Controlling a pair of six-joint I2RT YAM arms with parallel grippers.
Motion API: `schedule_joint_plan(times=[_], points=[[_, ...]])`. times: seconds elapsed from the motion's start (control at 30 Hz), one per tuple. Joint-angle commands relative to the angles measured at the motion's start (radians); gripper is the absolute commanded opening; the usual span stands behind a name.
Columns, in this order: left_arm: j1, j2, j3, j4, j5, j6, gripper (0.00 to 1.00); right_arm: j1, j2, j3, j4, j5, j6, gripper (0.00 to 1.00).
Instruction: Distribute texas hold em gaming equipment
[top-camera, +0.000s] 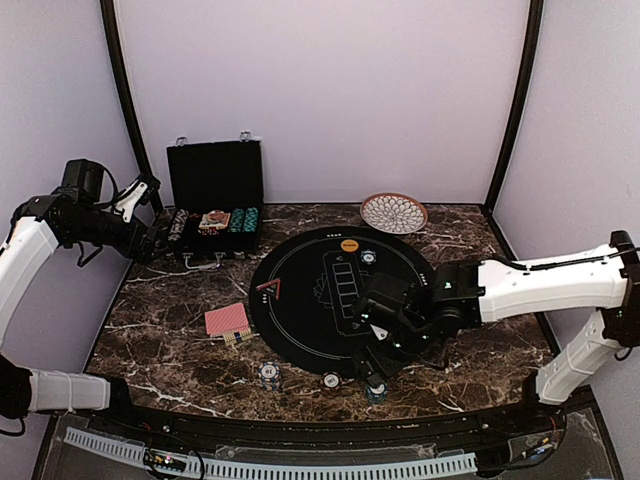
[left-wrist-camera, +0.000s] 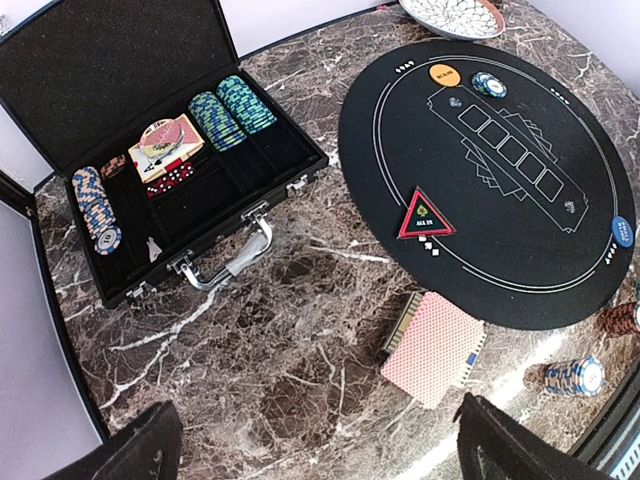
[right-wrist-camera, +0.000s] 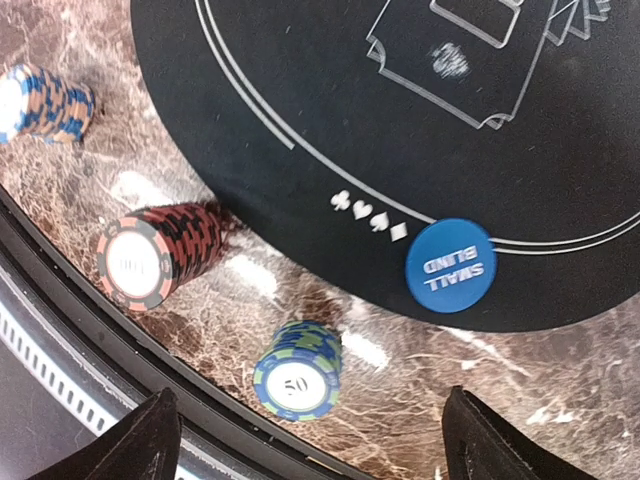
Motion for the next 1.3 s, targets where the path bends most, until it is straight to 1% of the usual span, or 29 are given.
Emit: schedule_joint_plan(times=[0.0,0.1,0.3,0.4,0.83,1.03,1.13,1.27], points=[[0.006,-0.017,0.033,-0.044,0.017,0.005,0.99,0.029,0.038,-0.011,0.054,-0.026,0.019,0.92],[0.006,-0.017,0.04,-0.048,0.017,0.005,0.99,0.041,0.062,-0.021,0.062,-0.033,0.009,0.91],[0.006,-0.017,0.044,-0.049,0.023,-0.001,0.99,0.046,0.092,-0.051,0.087,-0.042,0.004,0.78],[0.006,-0.017,0.046,-0.048,0.022,0.0,0.99,0.046,0.099,-0.071,0.099,-0.045,0.006,0.73],[0.006,-0.011,0.055,-0.045,0.022,0.0,0.99,0.046,0.14,-0.105,0.143,-0.057,0.0,0.58],[0.006,-0.011,0.054,-0.043,0.021,-0.001,0.99,0.046,0.15,-0.111,0.148,-0.053,-0.001,0.54],[0.006,-0.012,0.054,-0.044,0.02,0.0,0.99,0.046,0.15,-0.112,0.15,-0.05,0.002,0.48],[0.006,-0.013,0.052,-0.043,0.018,0.0,0.99,0.046,0.143,-0.112,0.148,-0.05,0.005,0.37]])
